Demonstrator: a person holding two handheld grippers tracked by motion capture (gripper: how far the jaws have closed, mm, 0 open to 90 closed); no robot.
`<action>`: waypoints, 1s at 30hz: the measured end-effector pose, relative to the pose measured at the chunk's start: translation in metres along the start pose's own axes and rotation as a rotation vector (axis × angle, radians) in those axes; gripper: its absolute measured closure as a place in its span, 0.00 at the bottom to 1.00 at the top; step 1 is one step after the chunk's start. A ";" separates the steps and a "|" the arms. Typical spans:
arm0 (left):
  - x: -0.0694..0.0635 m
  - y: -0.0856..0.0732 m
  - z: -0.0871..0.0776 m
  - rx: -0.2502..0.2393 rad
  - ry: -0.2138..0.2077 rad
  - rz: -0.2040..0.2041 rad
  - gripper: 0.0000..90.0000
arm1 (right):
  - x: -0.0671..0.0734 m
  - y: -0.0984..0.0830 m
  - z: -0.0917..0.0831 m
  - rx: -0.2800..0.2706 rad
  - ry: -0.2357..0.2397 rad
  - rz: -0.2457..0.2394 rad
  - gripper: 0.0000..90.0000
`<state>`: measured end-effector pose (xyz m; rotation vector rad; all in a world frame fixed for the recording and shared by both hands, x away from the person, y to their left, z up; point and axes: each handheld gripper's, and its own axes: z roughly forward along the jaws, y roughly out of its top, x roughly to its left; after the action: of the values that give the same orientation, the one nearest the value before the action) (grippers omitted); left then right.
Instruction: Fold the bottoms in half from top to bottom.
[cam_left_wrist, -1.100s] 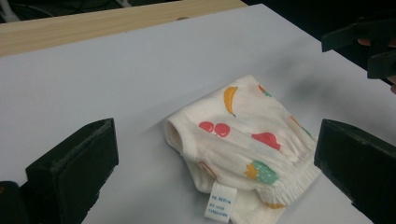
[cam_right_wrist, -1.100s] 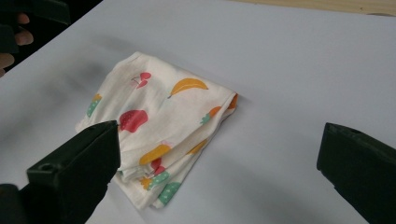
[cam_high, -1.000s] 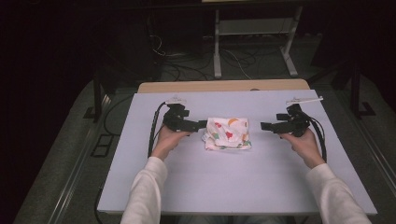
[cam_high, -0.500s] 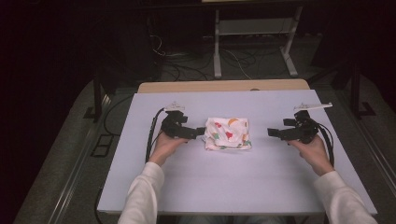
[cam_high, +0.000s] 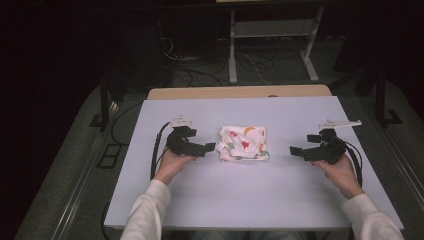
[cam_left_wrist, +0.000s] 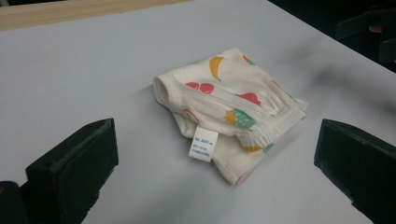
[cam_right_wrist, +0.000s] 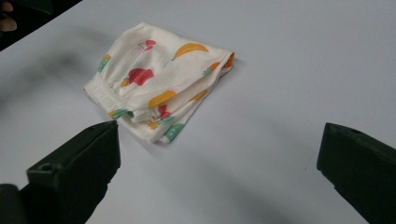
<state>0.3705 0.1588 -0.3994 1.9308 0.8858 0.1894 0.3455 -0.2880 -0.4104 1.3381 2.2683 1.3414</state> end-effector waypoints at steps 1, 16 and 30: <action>0.000 -0.001 -0.001 0.000 0.001 0.006 0.00 | 0.001 -0.002 -0.002 -0.002 0.001 -0.001 0.00; -0.014 -0.027 -0.025 -0.015 0.010 0.043 0.00 | 0.013 -0.027 -0.019 -0.031 -0.015 -0.012 0.00; -0.030 -0.056 -0.039 -0.035 0.040 0.073 0.00 | 0.034 -0.049 -0.028 -0.044 -0.027 -0.049 0.00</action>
<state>0.3026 0.1821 -0.4186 1.9338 0.8330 0.2861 0.2803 -0.2879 -0.4230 1.2702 2.2260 1.3413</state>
